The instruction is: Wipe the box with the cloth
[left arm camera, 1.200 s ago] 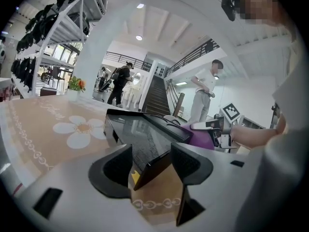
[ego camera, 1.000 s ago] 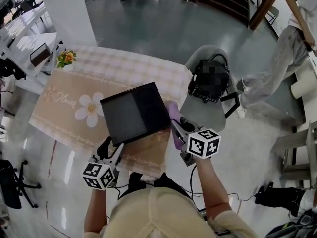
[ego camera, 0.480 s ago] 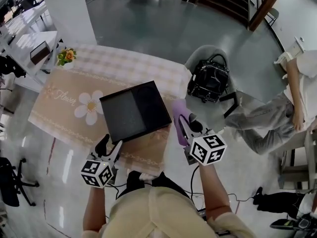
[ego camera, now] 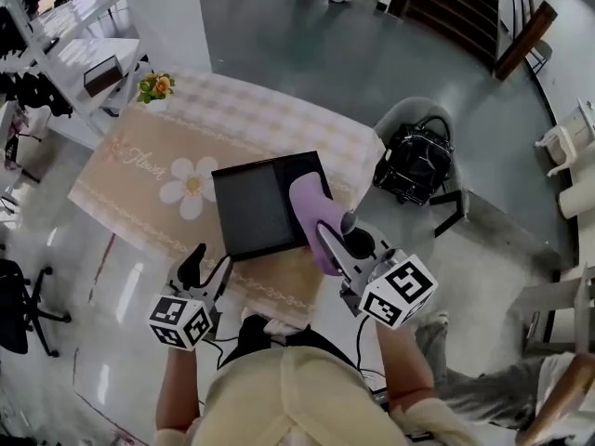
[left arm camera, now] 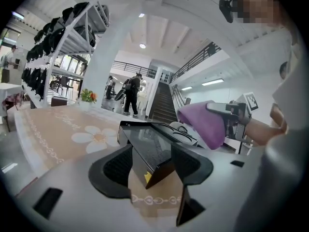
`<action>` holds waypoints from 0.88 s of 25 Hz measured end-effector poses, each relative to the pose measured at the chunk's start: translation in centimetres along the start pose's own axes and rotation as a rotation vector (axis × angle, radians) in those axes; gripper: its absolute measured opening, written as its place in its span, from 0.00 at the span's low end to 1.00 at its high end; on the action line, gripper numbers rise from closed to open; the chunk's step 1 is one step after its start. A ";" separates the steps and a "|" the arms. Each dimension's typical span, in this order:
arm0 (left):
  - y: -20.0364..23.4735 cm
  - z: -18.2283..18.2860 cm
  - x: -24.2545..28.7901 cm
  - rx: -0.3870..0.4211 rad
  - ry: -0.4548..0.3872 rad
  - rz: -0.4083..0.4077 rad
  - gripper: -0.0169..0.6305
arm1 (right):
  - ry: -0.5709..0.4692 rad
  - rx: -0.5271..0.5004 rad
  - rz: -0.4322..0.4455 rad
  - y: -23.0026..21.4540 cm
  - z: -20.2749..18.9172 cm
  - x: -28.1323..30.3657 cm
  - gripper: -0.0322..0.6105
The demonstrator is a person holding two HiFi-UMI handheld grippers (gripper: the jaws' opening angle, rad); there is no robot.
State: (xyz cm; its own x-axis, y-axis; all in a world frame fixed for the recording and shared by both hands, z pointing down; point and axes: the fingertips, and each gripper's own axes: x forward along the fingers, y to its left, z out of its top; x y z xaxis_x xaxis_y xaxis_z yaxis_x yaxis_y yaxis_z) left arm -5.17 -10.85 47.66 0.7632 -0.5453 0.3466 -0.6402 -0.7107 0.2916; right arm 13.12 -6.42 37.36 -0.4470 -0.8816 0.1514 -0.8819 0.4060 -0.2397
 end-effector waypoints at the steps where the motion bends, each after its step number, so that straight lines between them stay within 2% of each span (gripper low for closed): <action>1: 0.2 0.1 -0.4 -0.003 -0.006 0.010 0.42 | 0.005 -0.013 0.048 1.2 0.0 0.6 0.14; 6: 1.3 0.1 -2.7 -0.029 -0.038 0.079 0.42 | 0.060 -0.059 0.262 6.3 -1.6 3.1 0.14; 16: 3.5 -1.3 -6.9 -0.088 -0.068 0.210 0.42 | 0.176 -0.176 0.551 14.1 -6.6 5.4 0.14; 19: 3.6 -1.8 -7.8 -0.100 -0.071 0.233 0.42 | 0.208 -0.207 0.597 15.4 -7.8 5.7 0.14; 22: 3.7 -2.1 -8.3 -0.108 -0.074 0.245 0.42 | 0.263 -0.243 0.603 15.9 -9.4 6.1 0.14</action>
State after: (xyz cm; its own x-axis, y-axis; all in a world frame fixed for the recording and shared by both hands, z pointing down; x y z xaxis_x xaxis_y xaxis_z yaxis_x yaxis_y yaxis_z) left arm -14.04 -8.02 47.70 0.5860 -0.7293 0.3532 -0.8092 -0.5041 0.3017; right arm -5.03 -3.10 43.46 -0.8631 -0.4108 0.2939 -0.4636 0.8752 -0.1382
